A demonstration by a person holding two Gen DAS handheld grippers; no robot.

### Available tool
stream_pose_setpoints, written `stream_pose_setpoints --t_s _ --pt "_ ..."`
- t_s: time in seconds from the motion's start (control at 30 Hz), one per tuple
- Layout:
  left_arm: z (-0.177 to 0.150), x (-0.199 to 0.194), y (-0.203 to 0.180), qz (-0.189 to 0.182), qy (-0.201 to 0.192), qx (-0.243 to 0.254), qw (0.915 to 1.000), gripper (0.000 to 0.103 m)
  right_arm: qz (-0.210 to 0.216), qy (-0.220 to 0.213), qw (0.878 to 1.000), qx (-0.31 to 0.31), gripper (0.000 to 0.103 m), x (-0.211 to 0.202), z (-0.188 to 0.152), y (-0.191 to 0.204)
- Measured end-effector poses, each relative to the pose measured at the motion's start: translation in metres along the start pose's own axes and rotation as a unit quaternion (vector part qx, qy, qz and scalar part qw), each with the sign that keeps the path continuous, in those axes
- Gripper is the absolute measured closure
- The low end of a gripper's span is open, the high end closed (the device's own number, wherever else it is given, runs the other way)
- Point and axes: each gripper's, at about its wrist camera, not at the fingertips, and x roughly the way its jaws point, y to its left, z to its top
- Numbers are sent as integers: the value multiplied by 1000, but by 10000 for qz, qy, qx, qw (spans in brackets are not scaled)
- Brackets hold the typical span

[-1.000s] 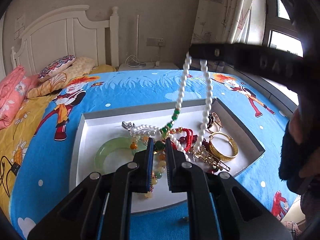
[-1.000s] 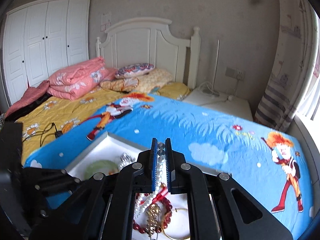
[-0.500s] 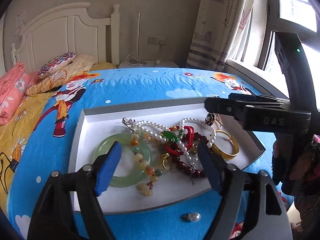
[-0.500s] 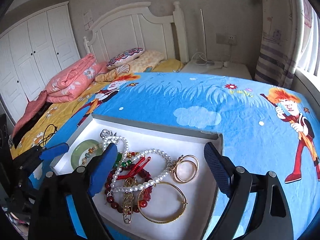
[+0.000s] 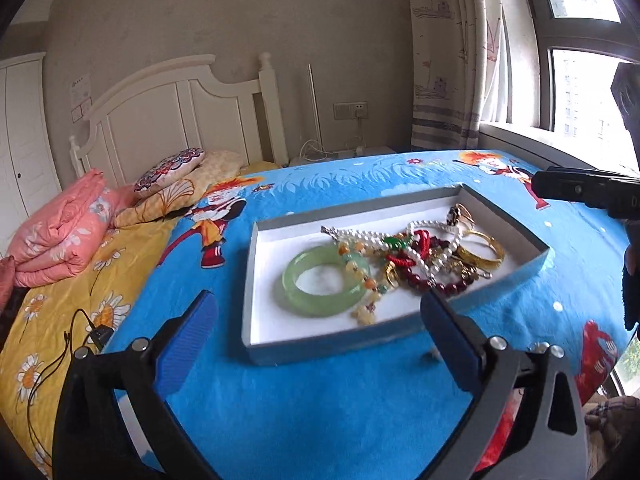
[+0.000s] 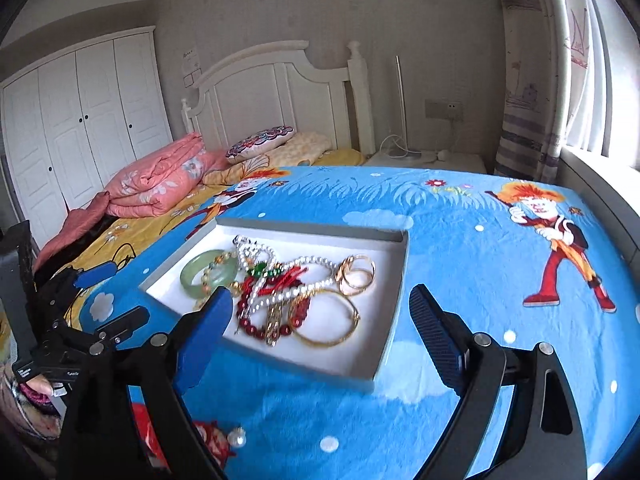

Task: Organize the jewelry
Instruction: 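Withdraw both tools and move the right tool toward the loose pearl earring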

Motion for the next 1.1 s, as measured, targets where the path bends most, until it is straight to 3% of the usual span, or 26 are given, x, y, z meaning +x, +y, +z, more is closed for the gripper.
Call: stream_pose_setpoints --t_s 0.2,0.37,0.77,1.0,1.1 --pt "-29 8 -7 -206 159 -296 9992 2 104 -15 9993 -369 17 -18 -47 22" --pt "-45 7 -5 -371 197 -555 9976 2 171 154 9962 -835 17 -9 -63 45" --pt "-57 21 -9 -349 636 -485 9962 2 219 461 9943 -931 18 5 -75 50" --pt "-58 21 -11 -319 609 -444 9966 2 129 589 9908 -1211 32 14 -80 62" --pt "-57 21 -11 -326 602 -439 9967 2 150 556 9903 -1265 44 14 -80 63"
